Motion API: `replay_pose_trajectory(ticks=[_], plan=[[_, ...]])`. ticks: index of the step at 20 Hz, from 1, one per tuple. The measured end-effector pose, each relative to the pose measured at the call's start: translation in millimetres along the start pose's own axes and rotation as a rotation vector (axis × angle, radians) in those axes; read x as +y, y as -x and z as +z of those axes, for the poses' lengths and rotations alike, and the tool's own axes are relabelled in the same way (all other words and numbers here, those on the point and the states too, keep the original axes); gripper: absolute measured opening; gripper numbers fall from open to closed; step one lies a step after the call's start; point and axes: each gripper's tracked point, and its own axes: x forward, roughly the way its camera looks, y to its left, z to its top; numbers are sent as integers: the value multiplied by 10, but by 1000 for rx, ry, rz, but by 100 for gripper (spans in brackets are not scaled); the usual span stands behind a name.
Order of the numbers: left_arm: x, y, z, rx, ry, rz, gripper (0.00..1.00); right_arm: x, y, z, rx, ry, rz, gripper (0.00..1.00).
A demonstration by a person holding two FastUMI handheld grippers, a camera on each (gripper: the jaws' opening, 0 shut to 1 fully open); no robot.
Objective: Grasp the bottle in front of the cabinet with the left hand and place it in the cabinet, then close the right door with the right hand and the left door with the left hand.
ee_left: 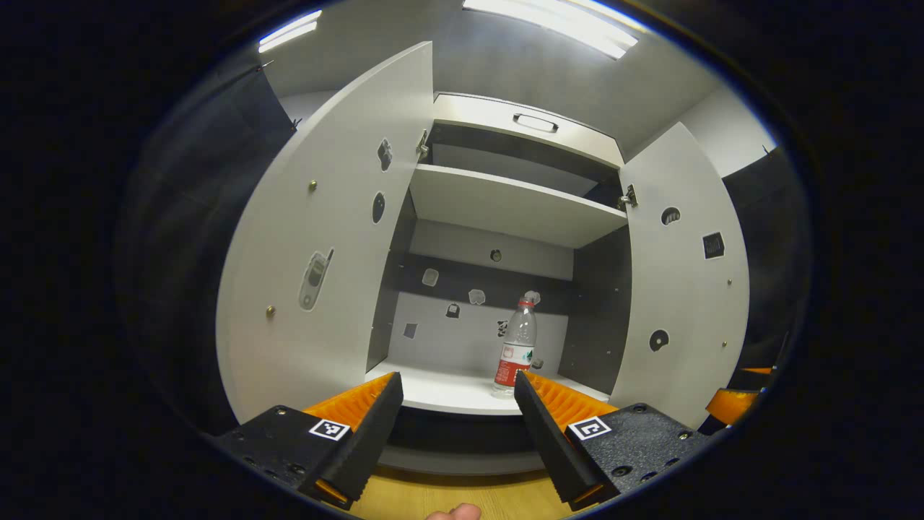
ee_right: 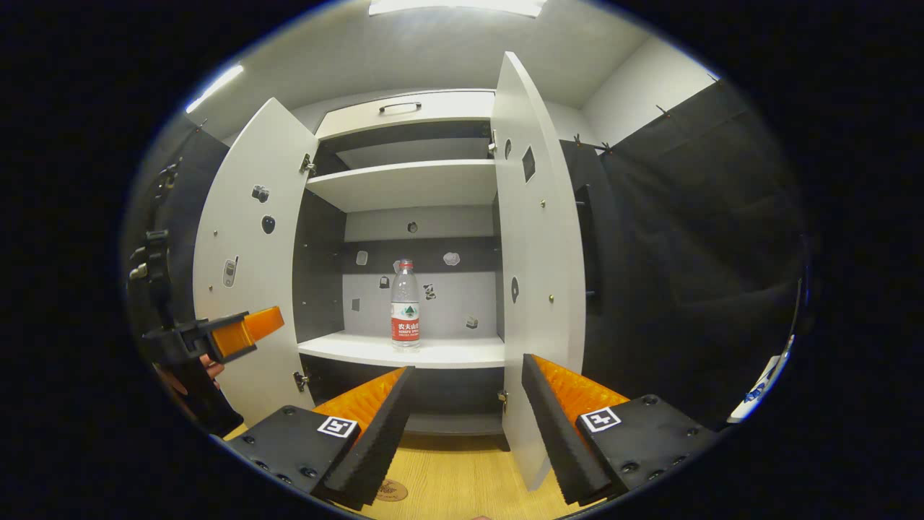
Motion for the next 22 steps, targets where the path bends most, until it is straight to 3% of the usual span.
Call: replay_pose_trajectory(ticks=[1, 5, 10, 15, 21, 22], plan=[[19, 101, -55, -3, -28, 9, 94, 33, -18, -18, 4, -5, 8, 96], [28, 471, -312, 10, -92, 32, 95, 77, -57, -96, 18, -20, 16, 96], [7, 642, -482, 29, -62, 39, 97, 82, -1, -204, 50, -30, 16, 96], [-49, 711, -631, 62, -16, 26, 95, -151, 295, 396, -81, -27, 59, 97], [-70, 672, -642, 60, 12, 17, 95, -1297, 545, 1297, -244, -28, -210, 95], [-63, 668, -625, 55, 11, 14, 95, -1472, 539, 1397, -256, -36, -250, 88]])
